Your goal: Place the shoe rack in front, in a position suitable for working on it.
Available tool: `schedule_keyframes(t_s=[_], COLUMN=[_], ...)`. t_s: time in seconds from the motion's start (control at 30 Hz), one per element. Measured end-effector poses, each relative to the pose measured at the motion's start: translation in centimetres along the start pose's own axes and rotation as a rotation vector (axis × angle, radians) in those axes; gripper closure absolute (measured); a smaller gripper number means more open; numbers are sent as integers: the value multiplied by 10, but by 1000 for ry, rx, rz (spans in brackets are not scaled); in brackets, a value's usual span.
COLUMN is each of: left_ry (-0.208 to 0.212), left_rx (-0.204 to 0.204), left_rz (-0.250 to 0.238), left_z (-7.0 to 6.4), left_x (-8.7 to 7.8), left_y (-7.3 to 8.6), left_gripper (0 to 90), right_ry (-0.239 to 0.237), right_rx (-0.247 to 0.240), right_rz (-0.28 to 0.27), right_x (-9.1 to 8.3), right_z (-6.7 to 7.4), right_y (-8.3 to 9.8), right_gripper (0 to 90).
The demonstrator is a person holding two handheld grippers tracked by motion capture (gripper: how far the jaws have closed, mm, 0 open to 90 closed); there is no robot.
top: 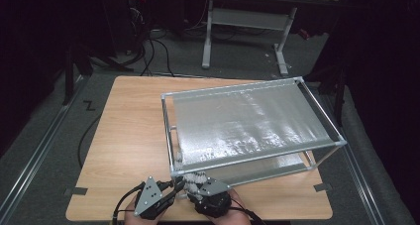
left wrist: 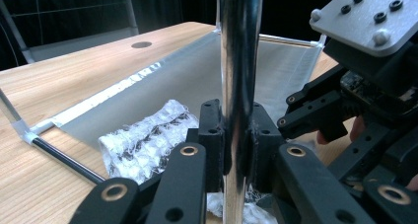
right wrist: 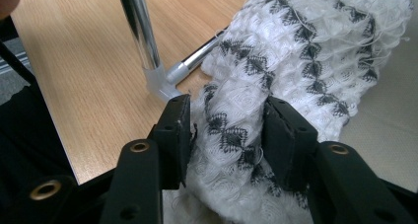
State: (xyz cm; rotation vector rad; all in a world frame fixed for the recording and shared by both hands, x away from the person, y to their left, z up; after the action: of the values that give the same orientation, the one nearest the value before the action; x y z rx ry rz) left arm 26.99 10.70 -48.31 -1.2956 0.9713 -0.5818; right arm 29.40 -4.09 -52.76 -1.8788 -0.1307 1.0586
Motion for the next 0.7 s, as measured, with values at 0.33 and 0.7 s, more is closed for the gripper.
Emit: schedule_keyframes(t_s=[0.33,0.7], left_ry=[1,2], left_rx=[2,3], left_rz=[0,-1], left_z=[-1,-1], left_x=[1,1], left_y=[0,0], left_gripper=[800,801], right_ry=[108,-15], right_rx=[77,108], right_rz=[-37,24], right_x=[6,19], right_z=[-21,-5], right_y=[-7,-5], right_gripper=[404,636])
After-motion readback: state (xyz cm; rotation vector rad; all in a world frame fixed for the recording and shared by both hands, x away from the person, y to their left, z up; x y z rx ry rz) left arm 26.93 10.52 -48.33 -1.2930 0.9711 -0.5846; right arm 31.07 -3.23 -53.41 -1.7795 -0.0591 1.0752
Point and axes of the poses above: each handheld gripper's, and its own axes: x roughly forward along the jaws, y roughly out of its underside, z roughly to its left, the point moved 5 cm from there along x, roughly forward along the jaws, and after that the axes turned 14 degrees about y, right-handed, at the moved point
